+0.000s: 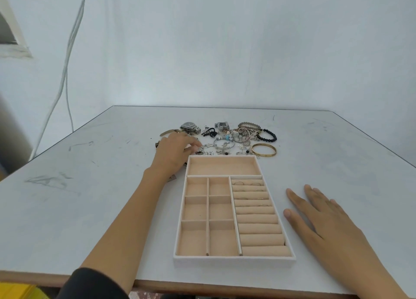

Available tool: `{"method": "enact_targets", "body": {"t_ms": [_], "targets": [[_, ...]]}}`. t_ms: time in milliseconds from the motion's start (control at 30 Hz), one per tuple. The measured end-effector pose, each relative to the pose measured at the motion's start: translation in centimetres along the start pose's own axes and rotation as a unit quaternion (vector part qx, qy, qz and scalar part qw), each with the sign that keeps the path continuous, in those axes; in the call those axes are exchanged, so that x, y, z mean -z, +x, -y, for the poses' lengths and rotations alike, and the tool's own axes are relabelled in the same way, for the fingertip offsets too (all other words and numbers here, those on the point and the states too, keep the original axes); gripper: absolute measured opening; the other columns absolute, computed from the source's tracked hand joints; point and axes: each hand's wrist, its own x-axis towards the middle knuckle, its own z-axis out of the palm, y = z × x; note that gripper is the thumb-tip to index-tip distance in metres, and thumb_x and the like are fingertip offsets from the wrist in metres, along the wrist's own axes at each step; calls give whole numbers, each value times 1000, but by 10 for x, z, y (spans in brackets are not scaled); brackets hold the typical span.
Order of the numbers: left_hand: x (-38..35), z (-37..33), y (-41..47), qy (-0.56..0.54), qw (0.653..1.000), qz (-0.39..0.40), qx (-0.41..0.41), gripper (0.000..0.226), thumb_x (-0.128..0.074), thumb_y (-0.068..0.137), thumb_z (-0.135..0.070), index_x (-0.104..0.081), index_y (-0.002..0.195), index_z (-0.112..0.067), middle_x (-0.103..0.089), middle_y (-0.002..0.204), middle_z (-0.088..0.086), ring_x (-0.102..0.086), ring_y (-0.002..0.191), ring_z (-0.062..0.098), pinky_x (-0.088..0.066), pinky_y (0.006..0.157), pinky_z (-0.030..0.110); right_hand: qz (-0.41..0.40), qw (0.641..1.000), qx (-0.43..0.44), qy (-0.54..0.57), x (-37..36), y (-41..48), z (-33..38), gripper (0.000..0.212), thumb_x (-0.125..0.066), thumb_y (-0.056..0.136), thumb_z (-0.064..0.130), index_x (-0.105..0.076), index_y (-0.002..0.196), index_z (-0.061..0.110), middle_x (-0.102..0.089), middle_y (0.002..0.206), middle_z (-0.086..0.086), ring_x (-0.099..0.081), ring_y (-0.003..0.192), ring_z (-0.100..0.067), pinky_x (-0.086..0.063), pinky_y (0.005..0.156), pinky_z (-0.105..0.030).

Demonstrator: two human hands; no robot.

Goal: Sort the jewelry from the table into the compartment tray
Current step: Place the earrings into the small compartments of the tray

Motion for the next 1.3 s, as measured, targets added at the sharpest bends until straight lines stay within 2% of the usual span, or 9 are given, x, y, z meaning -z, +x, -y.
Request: {"method": "enact_targets", "body": {"t_ms": [267,433,600,700,833,933,1067,1200,1300], "targets": [[-1,6,10,50,998,23,-32,16,-57,91,-35,-70,101,-33,-52,87,-11,-52,101,18,-38,88,37,13,1000,0,-17,1,0,2,56,-11,95,55,5,148,45,12,159,11,14,145,-5,8,114,-22],[-4,7,9,38,999,3,-18,11,-59,90,-35,-64,95,-27,-60,95,-15,-51,98,14,-34,93,36,28,999,7,-31,5,0,5,56,-12,96,55,5,148,44,12,159,9,12,146,-6,7,115,-23],[0,5,4,-53,998,-22,-4,7,-64,87,-30,-59,81,-30,-51,76,-27,-51,88,12,-38,84,34,81,996,16,-32,29,4,4,55,-22,94,61,-9,146,50,-2,159,14,-7,146,-6,-15,114,-24],[4,3,6,-90,994,-54,22,7,-67,85,-32,-62,80,-30,-59,77,-19,-56,86,10,-43,74,31,108,994,18,-17,50,21,8,47,-36,90,64,-33,136,55,-33,146,21,-37,131,-5,-32,103,-29],[6,0,7,-116,989,-91,28,6,-68,84,-28,-65,81,-24,-67,78,-11,-62,80,9,-48,71,29,61,995,20,70,59,71,17,30,-56,84,56,-60,111,46,-61,112,15,-57,105,-10,-45,94,-36],[6,-3,7,-80,992,-102,10,4,-67,84,-28,-64,83,-26,-66,77,-13,-62,78,8,-45,66,26,8,994,49,99,54,116,33,19,-66,84,39,-68,102,35,-63,97,8,-60,99,-17,-47,92,-39],[6,-4,6,-35,995,-97,-5,3,-67,85,-30,-65,84,-27,-61,74,-17,-59,78,7,-37,66,24,-2,989,78,129,39,169,54,16,-67,80,17,-71,91,29,-61,80,9,-60,93,-18,-50,87,-37],[8,-7,4,-15,995,-94,-14,3,-66,86,-27,-67,86,-25,-50,69,-22,-55,80,9,-36,72,27,32,970,130,205,27,189,71,15,-70,80,8,-73,87,20,-64,77,6,-57,75,-9,-42,63,-21],[10,-10,4,1,996,-85,-30,5,-65,86,-26,-67,89,-23,-48,70,-21,-53,82,10,-34,73,28,81,959,180,205,22,191,87,17,-74,77,8,-76,90,19,-67,81,1,-54,70,-3,-38,62,-19]]}}
